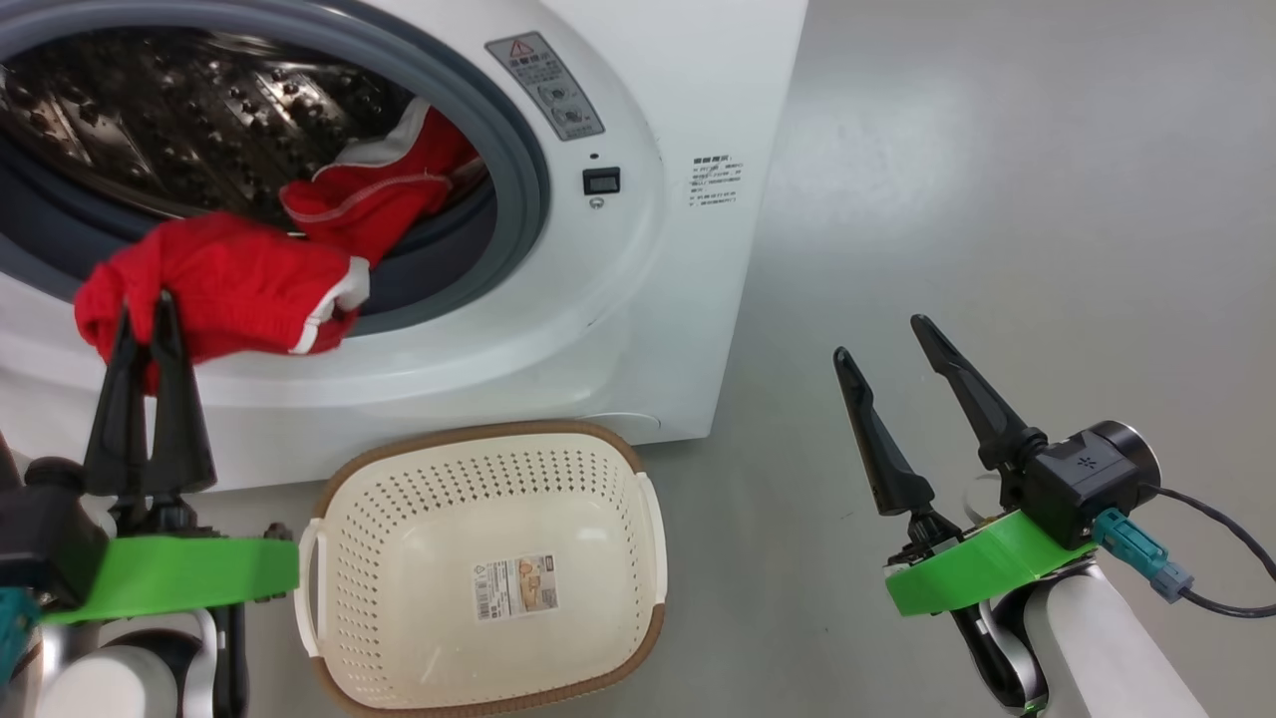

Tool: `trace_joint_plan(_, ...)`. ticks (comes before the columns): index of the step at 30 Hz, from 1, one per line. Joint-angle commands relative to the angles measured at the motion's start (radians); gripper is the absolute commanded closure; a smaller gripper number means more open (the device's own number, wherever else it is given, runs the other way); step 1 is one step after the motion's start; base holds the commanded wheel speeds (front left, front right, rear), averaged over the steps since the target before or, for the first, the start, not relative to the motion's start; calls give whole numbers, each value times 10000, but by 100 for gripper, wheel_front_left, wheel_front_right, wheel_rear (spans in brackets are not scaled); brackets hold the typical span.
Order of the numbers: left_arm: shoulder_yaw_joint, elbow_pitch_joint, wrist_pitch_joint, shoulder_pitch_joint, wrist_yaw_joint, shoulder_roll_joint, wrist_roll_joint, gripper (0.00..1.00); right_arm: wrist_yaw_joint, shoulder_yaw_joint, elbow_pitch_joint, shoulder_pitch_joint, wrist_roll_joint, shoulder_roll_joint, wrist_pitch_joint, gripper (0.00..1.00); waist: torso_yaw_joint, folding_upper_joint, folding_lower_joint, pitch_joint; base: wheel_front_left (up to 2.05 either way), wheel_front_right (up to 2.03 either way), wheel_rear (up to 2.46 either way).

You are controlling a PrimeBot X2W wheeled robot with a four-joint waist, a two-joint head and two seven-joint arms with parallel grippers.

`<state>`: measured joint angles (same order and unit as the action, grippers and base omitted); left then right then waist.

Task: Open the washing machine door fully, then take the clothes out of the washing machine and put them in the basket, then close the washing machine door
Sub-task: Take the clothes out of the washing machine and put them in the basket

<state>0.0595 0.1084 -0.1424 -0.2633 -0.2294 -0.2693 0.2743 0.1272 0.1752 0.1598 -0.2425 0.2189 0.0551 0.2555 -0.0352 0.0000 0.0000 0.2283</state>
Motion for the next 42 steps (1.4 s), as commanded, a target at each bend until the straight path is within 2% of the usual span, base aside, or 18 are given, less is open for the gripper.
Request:
trace_joint_plan(1,-375,385,29,-37,-63,-300,14,100,35,195,-255,62,44,-49,63,0,10,0,0,-44,0,0,0)
trace_joint_plan(10,-126,793,330,435,-86,-95,231,100,35,168,-307,78,-7,-49,63,0,12,0,0,-48,0,0,0)
trace_joint_plan(17,550,-220,379,630,239,503,696,100,35,155,-380,-6,-103,-49,63,0,5,0,0,292,0,0,0)
trace_joint_plan(24,773,-2370,209,268,857,990,1487,100,35,177,-432,-143,-156,-49,63,0,-75,0,0,696,0,0,0)
trace_joint_plan(27,830,-3170,140,2,1072,1011,1593,100,35,187,-409,-178,-178,-49,63,0,-105,0,0,827,0,0,0)
trace_joint_plan(42,1298,-9517,-199,-2779,2312,1510,2005,100,35,394,-590,-817,-115,-49,63,0,-644,0,0,2160,0,0,0)
